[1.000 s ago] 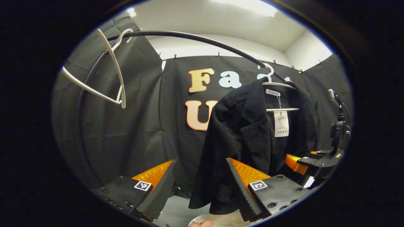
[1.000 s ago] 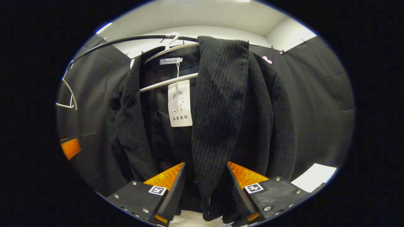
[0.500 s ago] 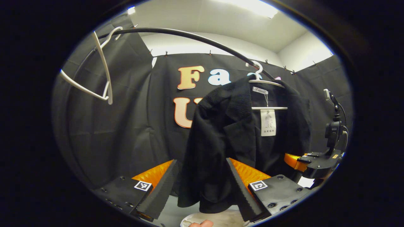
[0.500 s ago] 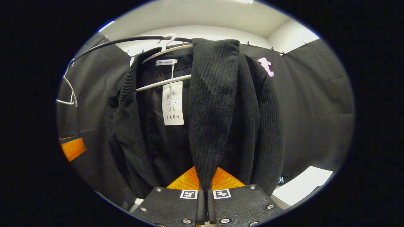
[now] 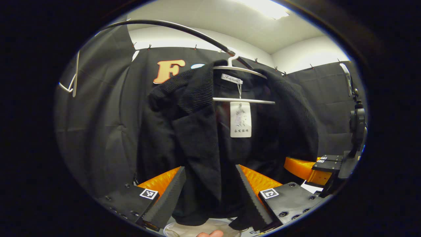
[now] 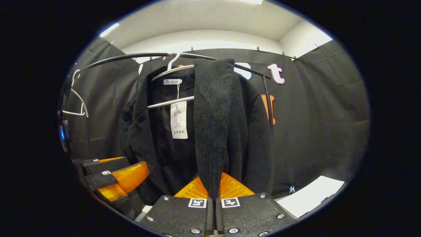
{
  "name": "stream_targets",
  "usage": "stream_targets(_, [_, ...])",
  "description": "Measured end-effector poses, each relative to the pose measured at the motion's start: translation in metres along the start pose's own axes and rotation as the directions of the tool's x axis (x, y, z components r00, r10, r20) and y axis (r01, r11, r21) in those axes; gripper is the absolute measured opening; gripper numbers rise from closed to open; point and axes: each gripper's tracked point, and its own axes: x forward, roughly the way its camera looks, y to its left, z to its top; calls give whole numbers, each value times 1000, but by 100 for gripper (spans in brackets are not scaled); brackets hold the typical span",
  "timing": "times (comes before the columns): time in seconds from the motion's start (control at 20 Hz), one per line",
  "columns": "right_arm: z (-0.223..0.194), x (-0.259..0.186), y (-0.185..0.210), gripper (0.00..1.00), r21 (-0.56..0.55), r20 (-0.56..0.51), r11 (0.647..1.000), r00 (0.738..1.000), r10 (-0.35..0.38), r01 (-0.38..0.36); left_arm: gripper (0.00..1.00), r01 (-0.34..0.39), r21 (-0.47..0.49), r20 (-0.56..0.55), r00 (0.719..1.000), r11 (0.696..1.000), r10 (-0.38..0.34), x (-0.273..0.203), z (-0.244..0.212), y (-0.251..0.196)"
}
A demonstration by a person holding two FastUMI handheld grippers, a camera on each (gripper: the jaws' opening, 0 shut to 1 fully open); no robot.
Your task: Grasp the clothes on the hanger with both hands and then place them into the laundry hamper below.
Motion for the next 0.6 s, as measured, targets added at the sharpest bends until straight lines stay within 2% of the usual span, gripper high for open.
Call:
stream_targets(0.1, [2, -5, -3, 2, -4, -2, 1000, 1000, 13, -13, 93, -30, 21, -18, 999, 999, 30, 14, -13, -4])
stream_targets(0.15, [4, -5, -3, 2, -6, -1, 1000, 1000, 20, -20, 93, -72, 42, -27, 997, 996, 73, 21, -21, 0])
stream_targets(0.2, [6, -7, -4, 2, -14, 3, 1000, 1000, 25, -25, 97, -120, 63, -23, 992, 991, 121, 27, -27, 5])
stream_targets(0.3, [9, -11, -3, 2, -27, 5, 999, 999, 38, -38, 93, -188, 93, -3, 982, 978, 189, 38, -33, 10])
stream_targets(0.45, [8, -11, 1, 2, -12, 2, 998, 998, 66, -66, 100, -218, 111, 6, 976, 970, 219, 57, -40, 15])
stream_targets(0.5, [8, -11, 1, 2, -9, 1, 998, 998, 70, -70, 97, -230, 109, 5, 973, 967, 231, 61, -41, 18])
stream_targets(0.6, [9, -12, 2, 3, -7, 2, 997, 997, 76, -76, 97, -256, 100, 13, 967, 961, 256, 65, -40, 26])
